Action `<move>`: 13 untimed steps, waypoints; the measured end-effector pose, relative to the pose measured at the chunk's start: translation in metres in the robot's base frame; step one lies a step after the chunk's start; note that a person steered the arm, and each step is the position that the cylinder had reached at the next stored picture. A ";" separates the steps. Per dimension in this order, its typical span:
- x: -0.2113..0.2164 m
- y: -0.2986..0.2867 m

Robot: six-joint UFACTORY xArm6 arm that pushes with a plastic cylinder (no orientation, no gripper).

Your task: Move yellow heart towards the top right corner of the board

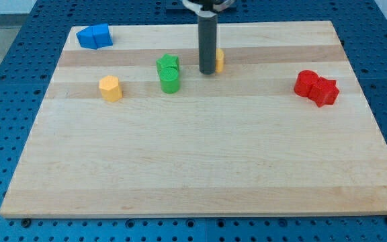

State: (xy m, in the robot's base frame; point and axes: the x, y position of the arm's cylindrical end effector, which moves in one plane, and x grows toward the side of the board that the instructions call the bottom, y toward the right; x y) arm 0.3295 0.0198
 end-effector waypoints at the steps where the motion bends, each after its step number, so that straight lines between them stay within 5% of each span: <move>1: -0.019 0.025; 4: -0.034 -0.001; 7: -0.051 0.059; 10: -0.064 0.012; 13: -0.072 0.080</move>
State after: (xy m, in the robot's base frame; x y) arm 0.2579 0.1000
